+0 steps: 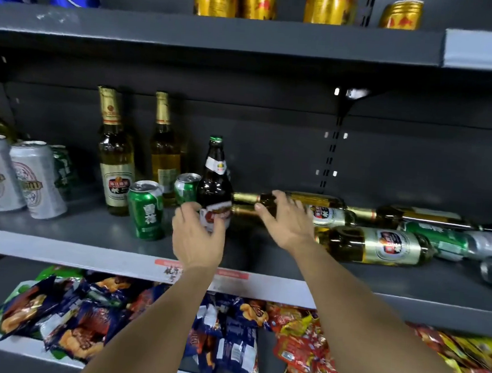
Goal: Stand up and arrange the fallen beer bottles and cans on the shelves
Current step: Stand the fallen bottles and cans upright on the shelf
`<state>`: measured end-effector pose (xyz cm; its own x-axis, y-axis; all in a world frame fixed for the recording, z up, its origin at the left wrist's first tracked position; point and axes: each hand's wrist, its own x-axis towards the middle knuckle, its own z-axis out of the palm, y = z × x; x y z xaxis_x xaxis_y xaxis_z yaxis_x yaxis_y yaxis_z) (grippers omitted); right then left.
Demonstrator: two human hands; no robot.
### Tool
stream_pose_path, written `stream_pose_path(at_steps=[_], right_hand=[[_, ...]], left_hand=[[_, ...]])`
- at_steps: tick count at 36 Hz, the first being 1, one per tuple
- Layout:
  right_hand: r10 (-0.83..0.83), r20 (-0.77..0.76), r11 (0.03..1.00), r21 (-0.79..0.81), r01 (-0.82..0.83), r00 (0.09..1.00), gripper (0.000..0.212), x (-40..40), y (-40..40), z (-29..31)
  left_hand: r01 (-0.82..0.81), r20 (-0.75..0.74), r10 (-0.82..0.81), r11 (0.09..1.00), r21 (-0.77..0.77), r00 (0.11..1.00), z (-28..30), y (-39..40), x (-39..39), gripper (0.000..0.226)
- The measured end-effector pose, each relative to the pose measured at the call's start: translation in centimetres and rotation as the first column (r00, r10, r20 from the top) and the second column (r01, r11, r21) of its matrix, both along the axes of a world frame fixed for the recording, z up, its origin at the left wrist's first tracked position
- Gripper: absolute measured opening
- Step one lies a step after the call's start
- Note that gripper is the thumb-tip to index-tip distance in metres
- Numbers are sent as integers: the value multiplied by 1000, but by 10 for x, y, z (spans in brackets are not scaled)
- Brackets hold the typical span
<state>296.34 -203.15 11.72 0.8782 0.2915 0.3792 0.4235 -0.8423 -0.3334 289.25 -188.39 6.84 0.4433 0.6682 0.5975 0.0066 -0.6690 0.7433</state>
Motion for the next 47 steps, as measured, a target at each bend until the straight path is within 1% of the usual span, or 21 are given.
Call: stream_pose_path(at_steps=[3, 5, 8, 10, 12, 14, 16, 18, 20, 22, 24, 26, 29, 31, 33, 36, 38, 41, 43, 45, 47], right_hand=[[-51, 65, 973, -221, 65, 997, 76, 4, -52, -3], [-62, 88, 942, -325, 87, 994, 88, 7, -84, -5], [-81, 99, 900, -421, 115, 992, 102, 12, -122, -9], [-85, 100, 865, -487, 124, 991, 107, 15, -139, -12], [-78, 84, 847, -520, 110, 993, 109, 18, -154, -13], [-77, 60, 839, -535, 97, 995, 107, 21, -165, -15], [-80, 55, 837, -539, 97, 995, 102, 23, -172, -19], [-80, 56, 850, -519, 97, 995, 98, 23, -177, -21], [-74, 60, 871, -483, 94, 995, 92, 22, -179, -22], [-72, 80, 904, -416, 99, 994, 86, 21, -182, -21], [-87, 101, 936, -333, 116, 991, 82, 18, -184, -17], [-119, 127, 962, -229, 146, 985, 80, 15, -187, -11], [-185, 109, 978, -74, 193, 977, 80, 12, -192, 1], [-219, 75, 976, 8, 219, 973, 80, 13, -194, 7], [-244, 50, 967, 90, 239, 968, 80, 14, -197, 9], [-286, 32, 943, 184, 276, 958, 79, 16, -201, 11], [-312, 13, 923, 240, 300, 950, 74, 19, -204, 14], [-328, -36, 880, 354, 318, 944, 68, 24, -209, 20], [-322, -86, 823, 467, 324, 943, 66, 27, -210, 21], [-319, -154, 732, 586, 347, 935, 66, 31, -211, 19], [-311, -211, 647, 668, 369, 927, 66, 35, -211, 18]], left_hand=[[75, 1, -75, 995, 71, 997, 1, -30, 5, 24], [158, -65, -152, 983, 95, 986, 0, -52, 12, 21], [310, -295, -269, 945, 102, 917, -3, -81, 25, 31], [389, -468, -309, 918, 82, 828, -5, -97, 33, 45], [433, -580, -329, 900, 46, 746, -6, -111, 37, 57], [441, -602, -355, 897, -5, 715, -8, -119, 40, 59], [421, -555, -387, 904, -71, 736, -8, -122, 41, 52], [400, -510, -379, 914, -74, 772, -7, -121, 40, 40], [409, -477, -370, 912, -24, 797, -5, -119, 37, 32], [422, -424, -370, 906, 32, 827, -1, -119, 35, 33], [432, -338, -387, 899, 67, 858, 12, -121, 33, 43], [444, -220, -414, 890, 103, 883, 33, -128, 35, 57], [464, -121, -453, 883, 78, 883, 64, -146, 43, 79], [517, -120, -513, 856, 6, 850, 74, -161, 49, 87], [597, -119, -603, 797, -91, 789, 73, -177, 54, 91], [662, -111, -700, 706, -251, 705, 67, -197, 58, 92], [683, -113, -750, 645, -343, 652, 62, -207, 61, 88], [700, -159, -802, 583, -411, 575, 57, -220, 63, 74], [707, -177, -825, 554, -440, 537, 55, -227, 65, 65], [705, -157, -844, 519, -483, 513, 56, -234, 66, 56], [687, -142, -854, 492, -535, 500, 57, -241, 68, 53]])
